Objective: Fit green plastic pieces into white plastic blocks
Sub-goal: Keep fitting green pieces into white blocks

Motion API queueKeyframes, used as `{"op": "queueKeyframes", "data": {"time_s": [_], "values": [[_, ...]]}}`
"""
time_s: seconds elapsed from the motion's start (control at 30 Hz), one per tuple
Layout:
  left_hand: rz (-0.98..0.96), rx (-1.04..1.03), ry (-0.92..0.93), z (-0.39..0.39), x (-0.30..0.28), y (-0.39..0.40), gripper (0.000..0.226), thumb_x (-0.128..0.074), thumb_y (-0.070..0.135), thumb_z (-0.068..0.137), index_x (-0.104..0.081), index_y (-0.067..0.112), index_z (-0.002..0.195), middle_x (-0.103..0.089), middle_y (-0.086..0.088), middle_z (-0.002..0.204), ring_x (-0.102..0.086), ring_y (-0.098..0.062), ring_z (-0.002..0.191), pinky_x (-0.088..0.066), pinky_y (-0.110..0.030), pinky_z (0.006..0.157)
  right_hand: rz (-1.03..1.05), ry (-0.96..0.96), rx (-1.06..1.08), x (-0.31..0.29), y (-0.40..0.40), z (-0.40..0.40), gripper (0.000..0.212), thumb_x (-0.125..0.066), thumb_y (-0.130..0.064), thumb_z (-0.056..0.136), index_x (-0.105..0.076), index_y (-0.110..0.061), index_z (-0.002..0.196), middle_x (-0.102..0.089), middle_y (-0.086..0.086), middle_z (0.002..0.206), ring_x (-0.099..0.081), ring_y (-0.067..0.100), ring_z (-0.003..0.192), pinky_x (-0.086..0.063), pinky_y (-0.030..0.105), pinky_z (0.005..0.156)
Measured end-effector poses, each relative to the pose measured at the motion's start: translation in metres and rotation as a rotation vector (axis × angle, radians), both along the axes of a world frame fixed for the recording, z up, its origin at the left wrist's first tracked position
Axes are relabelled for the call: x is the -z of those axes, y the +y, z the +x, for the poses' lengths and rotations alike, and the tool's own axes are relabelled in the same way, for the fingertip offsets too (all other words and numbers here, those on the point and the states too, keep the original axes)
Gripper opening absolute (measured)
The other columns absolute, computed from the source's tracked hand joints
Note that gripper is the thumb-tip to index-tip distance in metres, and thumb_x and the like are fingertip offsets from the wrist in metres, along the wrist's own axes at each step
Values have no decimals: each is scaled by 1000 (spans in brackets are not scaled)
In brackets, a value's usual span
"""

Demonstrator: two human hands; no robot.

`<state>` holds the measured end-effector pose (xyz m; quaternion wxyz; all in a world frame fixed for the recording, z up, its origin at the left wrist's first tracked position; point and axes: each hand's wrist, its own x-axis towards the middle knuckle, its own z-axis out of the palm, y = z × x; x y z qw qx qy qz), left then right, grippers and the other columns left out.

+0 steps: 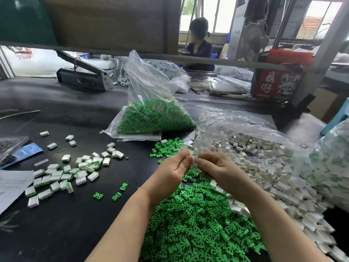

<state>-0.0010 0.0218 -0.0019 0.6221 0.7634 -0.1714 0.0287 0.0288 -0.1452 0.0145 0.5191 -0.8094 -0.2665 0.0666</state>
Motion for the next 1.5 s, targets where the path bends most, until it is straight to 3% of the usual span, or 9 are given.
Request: {"op": "queueKeyframes", "data": {"time_s": [0.13, 0.37, 0.5, 0.67, 0.77, 0.87, 1.1, 1.33, 1.5], "values": [[-59, 10, 61, -1, 0, 0, 30, -42, 21, 105, -65, 37, 95, -67, 33, 89, -59, 16, 93, -43, -5, 85, -15, -1, -33, -1, -1, -1, 31, -51, -11, 100, -52, -12, 69, -41, -12, 55, -38, 6, 54, -34, 17, 53], [-31, 64, 86, 1, 1, -1, 21, -41, 19, 105, -56, 23, 92, -61, 30, 78, -56, 12, 85, -46, -17, 92, 63, 168, -80, 5, -1, 0, 29, -47, -10, 102, -53, -15, 74, -42, -15, 55, -39, -1, 51, -38, 11, 53], [-51, 46, 96, 2, 5, 1, 20, -43, 22, 105, -54, 19, 88, -51, 20, 74, -48, -3, 81, -46, -32, 91, -30, 31, -34, 7, -1, -1, 28, -50, -19, 101, -55, -15, 73, -45, -15, 57, -43, 7, 58, -43, 38, 63], [-69, 33, 95, 2, 5, 0, 25, -41, 20, 105, -53, 24, 84, -50, 25, 69, -46, 4, 71, -44, -18, 79, -28, 25, -3, 6, 5, -4, 29, -49, -22, 101, -52, -7, 76, -44, -12, 58, -42, 15, 62, -45, 58, 71], [-107, 37, 123, 2, 5, 0, 20, -43, 22, 104, -58, 17, 92, -54, 16, 78, -50, 1, 79, -45, -20, 85, 58, 126, -31, 7, 3, -4, 30, -48, -18, 102, -53, -5, 77, -43, -13, 58, -40, 6, 56, -40, 41, 67], [-71, 86, 124, 1, 3, -1, 25, -39, 16, 106, -55, 20, 89, -57, 28, 71, -52, 12, 73, -44, -12, 81, -16, 106, -47, 6, -2, -1, 27, -47, -13, 102, -51, 8, 85, -42, -14, 58, -39, 2, 55, -38, 16, 59], [27, 101, 129, -3, -2, 0, 26, -38, 12, 106, -52, 25, 87, -59, 33, 68, -53, 16, 72, -41, -6, 77, -214, -29, -101, -1, -8, -1, 27, -51, -22, 101, -57, -1, 84, -44, 1, 67, -38, 16, 61, -32, 35, 58], [90, 117, 122, -5, -6, 1, 28, -40, 11, 105, -50, 24, 83, -55, 33, 63, -50, 15, 66, -38, -6, 69, -202, 58, -123, -2, -9, -1, 31, -50, -18, 101, -57, 12, 99, -43, 4, 69, -37, 18, 63, -32, 31, 58], [-2, 128, 164, -5, -8, 1, 26, -38, 12, 106, -52, 23, 86, -58, 31, 65, -52, 13, 69, -41, -8, 76, -4, 229, -142, -3, -9, -4, 21, -47, -9, 101, -58, 6, 91, -45, -16, 60, -41, -2, 56, -38, 10, 55]]}}
